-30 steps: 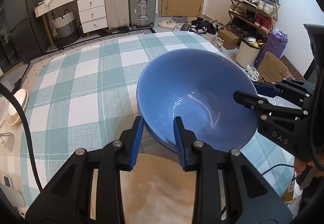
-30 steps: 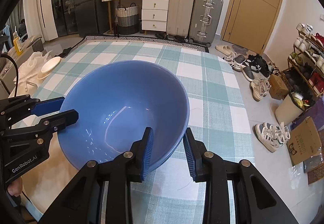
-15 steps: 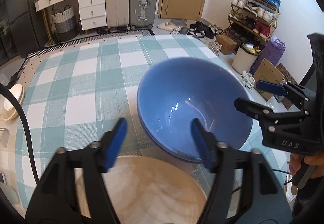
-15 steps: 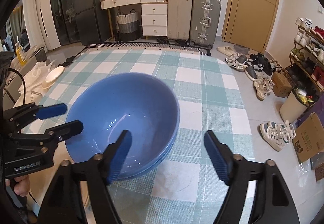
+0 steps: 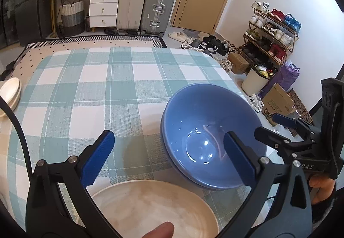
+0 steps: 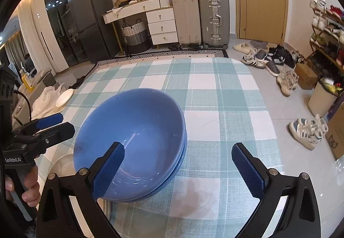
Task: Organize plates and bowls
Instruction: 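Lower the blue bowl into the nested bowls and open both grippers, then close both grippers on the rim of the nested blue bowls, then lift the nested blue bowls with both grippers and carry them over the cream plate stack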
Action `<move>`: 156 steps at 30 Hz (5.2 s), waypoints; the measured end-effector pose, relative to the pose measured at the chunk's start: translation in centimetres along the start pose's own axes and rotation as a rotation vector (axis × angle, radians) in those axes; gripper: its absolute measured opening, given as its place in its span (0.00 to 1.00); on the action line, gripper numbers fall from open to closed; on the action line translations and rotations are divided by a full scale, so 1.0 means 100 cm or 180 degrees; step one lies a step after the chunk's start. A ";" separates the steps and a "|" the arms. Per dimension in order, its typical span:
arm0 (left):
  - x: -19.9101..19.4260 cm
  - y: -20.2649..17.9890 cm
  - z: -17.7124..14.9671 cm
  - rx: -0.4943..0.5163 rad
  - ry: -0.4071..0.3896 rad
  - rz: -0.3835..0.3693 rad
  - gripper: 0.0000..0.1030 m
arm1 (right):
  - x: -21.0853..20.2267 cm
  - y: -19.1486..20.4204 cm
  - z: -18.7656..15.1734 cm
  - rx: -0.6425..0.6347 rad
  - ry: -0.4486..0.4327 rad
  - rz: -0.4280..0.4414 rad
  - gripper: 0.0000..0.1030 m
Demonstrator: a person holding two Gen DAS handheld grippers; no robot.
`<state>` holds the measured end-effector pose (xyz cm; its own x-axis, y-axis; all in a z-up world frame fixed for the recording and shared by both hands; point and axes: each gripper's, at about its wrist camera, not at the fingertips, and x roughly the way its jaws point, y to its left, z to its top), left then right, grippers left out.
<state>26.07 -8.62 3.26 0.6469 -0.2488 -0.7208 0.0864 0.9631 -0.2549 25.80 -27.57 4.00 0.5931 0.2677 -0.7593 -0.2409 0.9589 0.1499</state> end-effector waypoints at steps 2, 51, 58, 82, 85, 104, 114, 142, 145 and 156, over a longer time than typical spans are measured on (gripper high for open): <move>0.006 0.002 -0.001 -0.0007 0.0038 -0.0028 0.98 | 0.006 -0.002 -0.002 0.0055 0.0019 0.0018 0.99; 0.052 -0.009 -0.015 0.0156 0.0266 -0.0096 0.34 | 0.023 -0.001 -0.016 0.0110 0.0048 0.0320 0.40; 0.034 -0.011 -0.012 0.0166 0.0192 -0.0115 0.34 | 0.008 0.003 -0.017 0.0102 -0.0018 0.0346 0.40; -0.085 -0.007 -0.040 0.0137 -0.0167 -0.0036 0.34 | -0.058 0.057 -0.027 -0.0059 -0.0265 0.0416 0.40; -0.102 -0.008 -0.047 0.0128 -0.0197 -0.0028 0.34 | -0.067 0.065 -0.030 -0.0086 -0.0287 0.0417 0.40; -0.187 0.015 -0.104 0.0017 -0.0290 0.0174 0.34 | -0.088 0.123 -0.062 -0.0214 -0.0309 0.0534 0.40; -0.206 0.041 -0.133 -0.0068 -0.0267 0.0352 0.34 | -0.073 0.149 -0.079 -0.0273 -0.0228 0.0647 0.40; -0.138 0.058 -0.128 -0.0111 -0.0030 0.0446 0.34 | -0.024 0.142 -0.086 -0.0147 -0.0053 0.0618 0.42; -0.134 0.058 -0.126 -0.0112 -0.0033 0.0444 0.34 | -0.023 0.140 -0.083 -0.0121 -0.0044 0.0624 0.42; -0.116 0.060 -0.114 -0.0043 -0.0048 0.0511 0.34 | -0.020 0.140 -0.080 -0.0150 -0.0068 0.0565 0.44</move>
<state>10.43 -1.14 2.79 0.6630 -0.0902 -0.7432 -0.0292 0.9889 -0.1460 15.03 -15.44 2.56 0.5542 0.4349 -0.7098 -0.3788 0.8910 0.2501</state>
